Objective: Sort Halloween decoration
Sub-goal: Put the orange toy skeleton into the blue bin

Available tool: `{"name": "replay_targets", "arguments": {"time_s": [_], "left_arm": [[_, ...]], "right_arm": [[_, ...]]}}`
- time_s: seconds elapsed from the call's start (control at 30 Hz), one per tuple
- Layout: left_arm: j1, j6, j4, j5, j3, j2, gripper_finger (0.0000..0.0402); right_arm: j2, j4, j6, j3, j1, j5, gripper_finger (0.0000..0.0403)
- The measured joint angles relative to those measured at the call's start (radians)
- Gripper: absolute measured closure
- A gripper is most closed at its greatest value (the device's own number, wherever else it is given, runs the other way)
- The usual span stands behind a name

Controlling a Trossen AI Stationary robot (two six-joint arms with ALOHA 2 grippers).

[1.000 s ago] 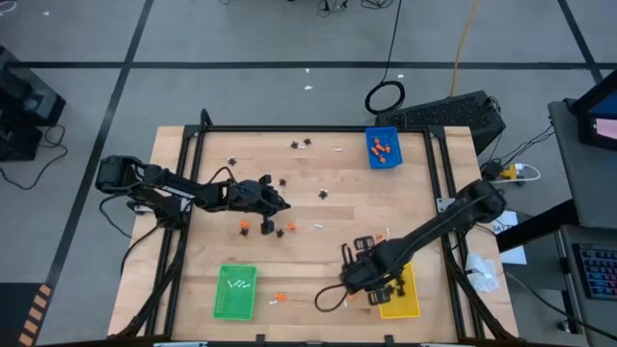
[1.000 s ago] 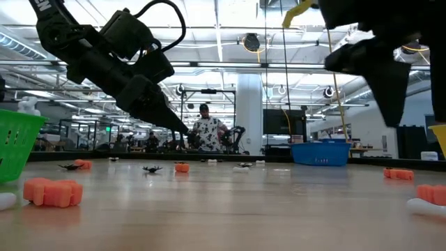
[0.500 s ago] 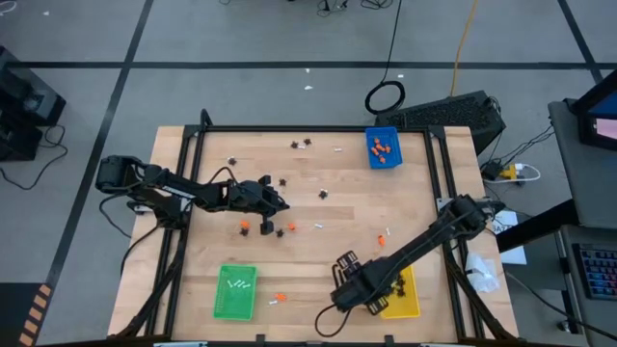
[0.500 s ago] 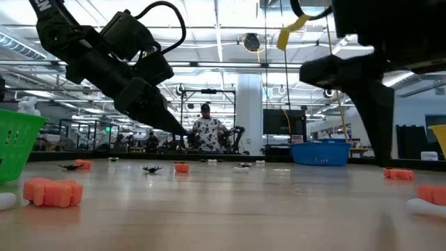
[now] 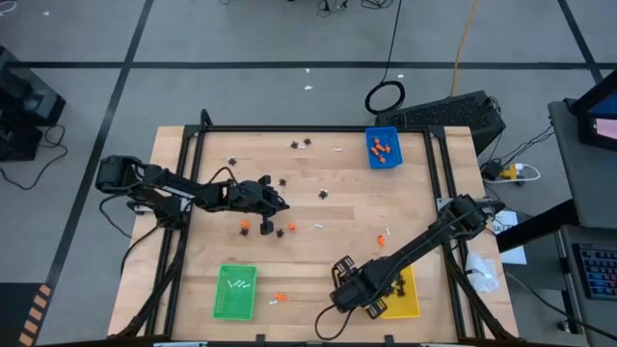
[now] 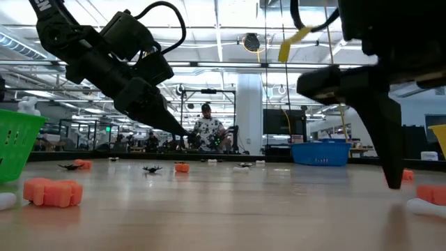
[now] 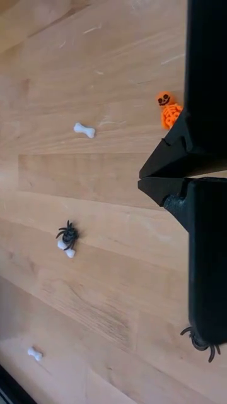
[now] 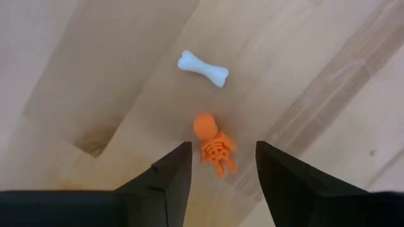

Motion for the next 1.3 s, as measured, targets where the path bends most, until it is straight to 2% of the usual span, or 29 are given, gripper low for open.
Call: {"name": "replay_targets", "arguments": {"time_s": [0.3,0.63,0.77,1.1,1.3], "left_arm": [[0.0,0.0,-0.002,0.0,0.0,0.0,0.0402],[0.0,-0.001,-0.002,0.0,0.0,0.0,0.0402],[0.0,-0.004,-0.002,0.0,0.0,0.0,0.0402],[0.0,-0.003,-0.016,0.0,0.0,0.0,0.0402],[0.0,-0.003,-0.017,0.0,0.0,0.0,0.0402]], "right_arm": [[-0.004,0.067,0.014,-0.052,0.0,-0.002,0.0251],[-0.007,0.065,0.117,-0.053,-0.002,-0.001,0.0352],[-0.017,0.037,0.148,-0.044,-0.005,0.004,0.0378],[-0.133,-0.05,0.188,-0.026,-0.08,0.071,0.0382],[-0.257,-0.233,0.263,-0.025,-0.204,0.184,0.0382]]}}
